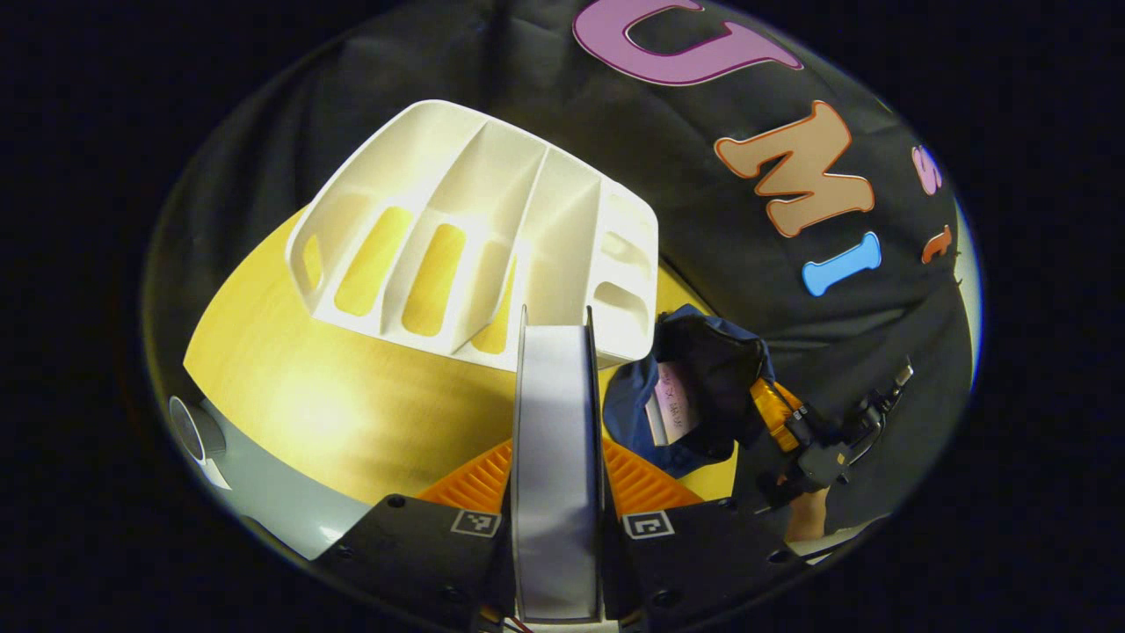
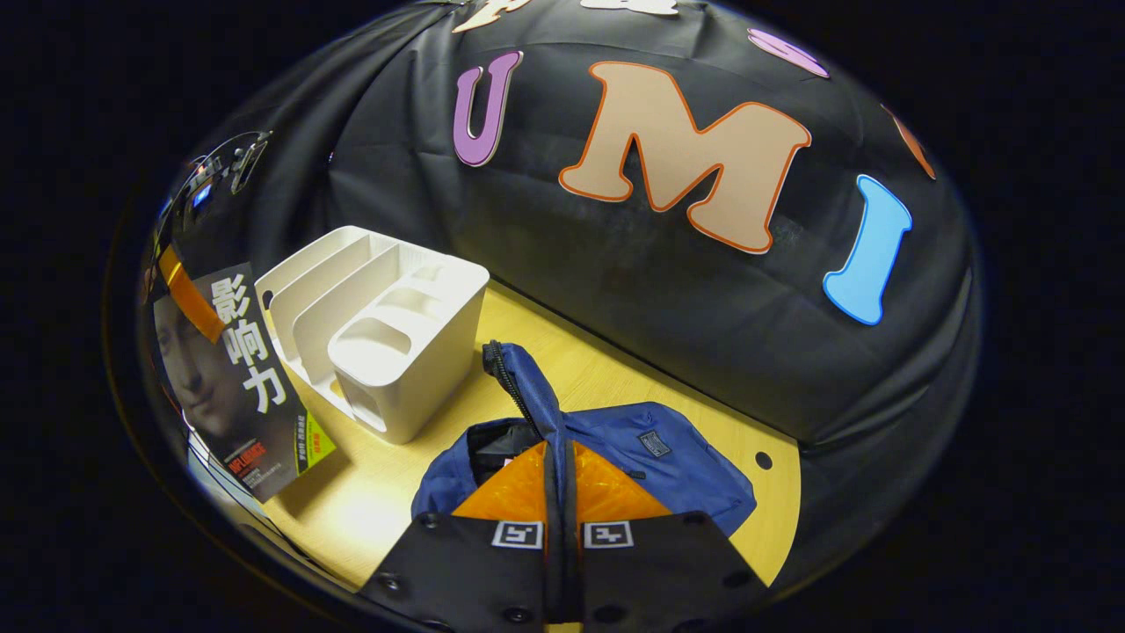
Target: Open the schoolbag, grab two books from the bookshelf and put them into the schoolbag.
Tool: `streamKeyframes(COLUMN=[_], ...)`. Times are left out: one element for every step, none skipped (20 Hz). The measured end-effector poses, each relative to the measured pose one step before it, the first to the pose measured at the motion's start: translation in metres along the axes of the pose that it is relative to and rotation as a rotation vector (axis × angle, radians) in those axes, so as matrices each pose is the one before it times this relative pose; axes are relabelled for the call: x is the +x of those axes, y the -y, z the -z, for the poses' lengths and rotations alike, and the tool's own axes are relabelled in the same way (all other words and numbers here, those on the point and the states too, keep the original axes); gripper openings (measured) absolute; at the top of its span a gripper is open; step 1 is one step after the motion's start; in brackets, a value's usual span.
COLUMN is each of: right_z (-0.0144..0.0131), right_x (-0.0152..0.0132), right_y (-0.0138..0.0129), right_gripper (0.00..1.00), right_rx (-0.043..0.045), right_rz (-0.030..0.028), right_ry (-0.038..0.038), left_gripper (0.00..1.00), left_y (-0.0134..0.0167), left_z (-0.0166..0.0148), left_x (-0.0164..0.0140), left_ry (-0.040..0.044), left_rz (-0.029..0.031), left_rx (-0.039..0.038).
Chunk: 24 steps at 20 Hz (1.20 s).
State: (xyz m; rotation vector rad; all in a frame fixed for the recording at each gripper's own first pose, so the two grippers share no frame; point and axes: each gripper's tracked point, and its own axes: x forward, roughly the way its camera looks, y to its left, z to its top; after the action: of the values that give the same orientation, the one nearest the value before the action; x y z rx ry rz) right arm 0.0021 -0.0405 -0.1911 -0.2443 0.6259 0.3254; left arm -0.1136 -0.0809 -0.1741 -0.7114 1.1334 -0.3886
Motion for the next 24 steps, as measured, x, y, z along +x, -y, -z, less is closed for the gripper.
streamKeyframes(right_z=[0.00009,0.00002,-0.00041,0.00013,-0.00027,0.00022,-0.00028,0.00063,-0.00035,0.00051,-0.00118,-0.00006,-0.00057,0.00027,-0.00085,0.00083,-0.00093,0.00132,-0.00045,-0.00014,-0.00066,0.00043,-0.00046,0.00090], right_x=[-0.00012,-0.00074,-0.00036,-0.00066,-0.00122,-0.00100,-0.00099,-0.00077,-0.00067,-0.00210,-0.00088,-0.00009,-0.00083,-0.00081,-0.00025,-0.00303,-0.00128,-0.00052,-0.00046,-0.00069,0.00025,0.00126,0.00042,-0.00039], right_y=[0.00079,0.00078,0.00115,0.00071,0.00197,0.00113,0.00175,0.00129,0.00164,0.00215,0.00069,0.00133,0.00137,0.00157,0.00175,0.00051,0.00166,0.00000,0.00172,0.00097,0.00144,-0.00004,0.00072,-0.00012], right_gripper=[0.03,0.03,0.03,0.03,0.03,0.03,0.04,0.03,0.03,0.03,0.03,0.03,0.03,0.03,0.03,0.03,0.03,0.03,0.03,0.04,0.03,0.03,0.03,0.03], right_rx=[0.00124,0.00134,0.00025,-0.00096,-0.00042,0.00008,0.00118,0.00162,0.00162,-0.00035,-0.00240,-0.00273,-0.00104,0.00082,0.00094,0.00134,0.00093,0.00099,0.00052,0.00029,0.00085,0.00137,0.00173,0.00065], right_rz=[-0.00194,-0.00216,-0.00128,-0.00069,-0.00058,-0.00049,-0.00006,0.00018,-0.00017,-0.00048,-0.00002,-0.00051,0.00016,-0.00020,0.00098,0.00026,0.00035,-0.00083,0.00036,-0.00013,0.00028,-0.00016,-0.00009,-0.00101], right_ry=[0.00107,0.00130,0.00198,0.00296,0.00160,0.00218,0.00213,0.00169,0.00143,0.00103,0.00231,0.00153,0.00273,0.00185,0.00248,0.00274,0.00139,-0.00032,0.00177,0.00118,0.00149,0.00146,0.00215,0.00128], left_gripper=[0.35,0.36,0.36,0.35,0.37,0.36,0.35,0.36,0.37,0.36,0.36,0.35,0.36,0.36,0.36,0.35,0.35,0.36,0.35,0.36,0.35,0.37,0.35,0.35], left_y=[0.00888,0.00861,0.00735,0.00756,0.00599,0.00643,0.00565,0.00583,0.00598,0.00697,0.00682,0.00847,0.00632,0.00459,0.00251,0.00302,0.00259,0.00250,0.00123,0.00017,-0.00064,-0.00052,-0.00066,-0.00150], left_z=[0.00187,0.00116,0.00276,0.00204,0.00273,0.00153,0.00101,0.00116,0.00141,0.00164,0.00098,0.00092,0.00030,-0.00197,-0.00139,-0.00114,-0.00002,-0.00067,0.00138,-0.00032,0.00174,-0.00107,-0.00130,-0.00172], left_x=[0.00279,0.00377,0.00447,0.00391,0.00443,0.00449,0.00412,0.00485,0.00549,0.00418,0.00430,0.00485,0.00542,0.00660,0.00686,0.00583,0.00797,0.00657,0.00632,0.00755,0.00654,0.00617,0.00817,0.00658], left_ry=[0.00277,0.00208,0.00145,-0.00212,0.00350,-0.00086,0.00692,0.00197,0.00387,0.00247,-0.00123,0.00095,0.00173,0.01117,0.01043,0.00933,0.00655,0.00973,0.00168,0.00900,0.00621,0.01348,0.01889,0.02087], left_rz=[0.01767,0.02033,0.01922,0.01946,0.01429,0.01526,0.00847,0.01270,0.01224,0.01938,0.02071,0.02317,0.01885,0.01693,0.01342,0.01497,0.01738,0.01213,0.00861,0.00194,0.00112,-0.00162,-0.00267,-0.00240], left_rx=[-0.00167,-0.00311,-0.00080,0.00512,0.00534,0.01064,0.00371,0.00674,0.00434,0.00228,-0.00104,-0.00314,-0.00512,-0.00739,-0.01238,-0.01664,-0.01983,-0.02479,-0.01874,-0.01337,-0.00988,-0.01138,-0.01092,-0.01444])
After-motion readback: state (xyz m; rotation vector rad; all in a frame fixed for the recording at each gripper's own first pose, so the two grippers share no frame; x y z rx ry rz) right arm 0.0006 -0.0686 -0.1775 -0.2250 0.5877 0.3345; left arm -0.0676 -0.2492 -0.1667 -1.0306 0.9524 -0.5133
